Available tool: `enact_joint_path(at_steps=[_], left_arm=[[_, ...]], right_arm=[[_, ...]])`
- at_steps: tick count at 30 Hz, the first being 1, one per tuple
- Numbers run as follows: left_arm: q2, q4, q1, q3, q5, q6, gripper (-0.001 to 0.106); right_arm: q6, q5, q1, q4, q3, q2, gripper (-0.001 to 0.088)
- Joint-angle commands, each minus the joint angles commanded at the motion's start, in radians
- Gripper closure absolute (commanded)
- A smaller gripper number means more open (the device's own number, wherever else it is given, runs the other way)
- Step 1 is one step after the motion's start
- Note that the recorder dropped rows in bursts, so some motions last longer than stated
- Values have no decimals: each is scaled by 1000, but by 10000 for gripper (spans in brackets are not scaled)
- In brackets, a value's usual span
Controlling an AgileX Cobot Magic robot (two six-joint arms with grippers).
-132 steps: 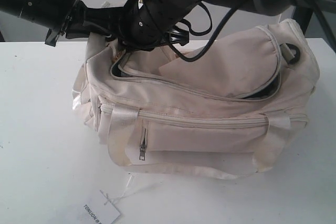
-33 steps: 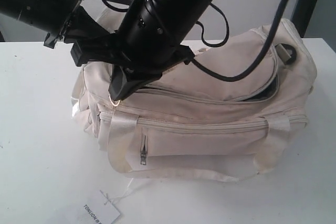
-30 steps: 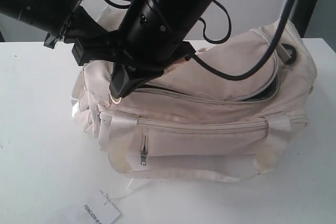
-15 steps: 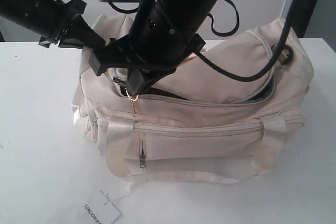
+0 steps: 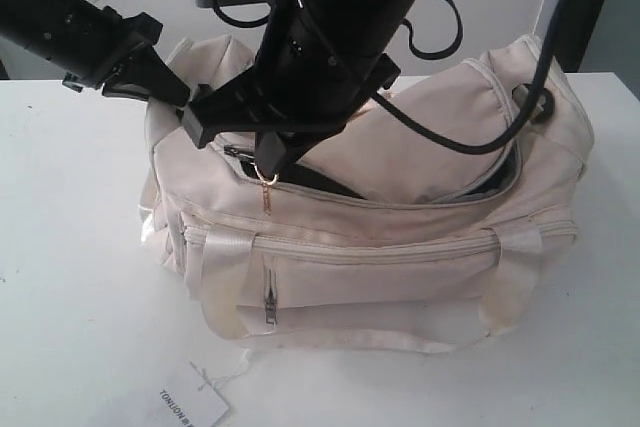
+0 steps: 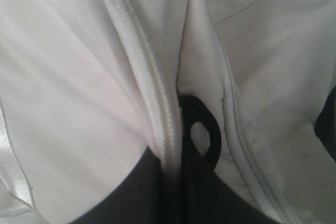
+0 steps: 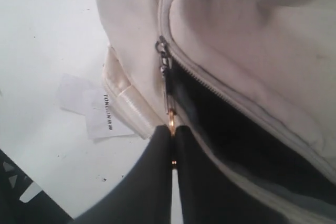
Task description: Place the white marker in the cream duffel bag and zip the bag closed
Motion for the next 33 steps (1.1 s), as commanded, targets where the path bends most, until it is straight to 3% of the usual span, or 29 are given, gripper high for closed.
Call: enact_joint_path(at_steps=[15,29,33], left_arm=[[0,60,0,0,-32,0,1053],[0,90,0,0,-36,0,1053],[0,90,0,0,-36,0,1053]], right_arm=[[-15,0,0,-13,58,-20,868],[-15,0,0,-223,58,-103,868],[-9,0,0,-247,140,-103,868]])
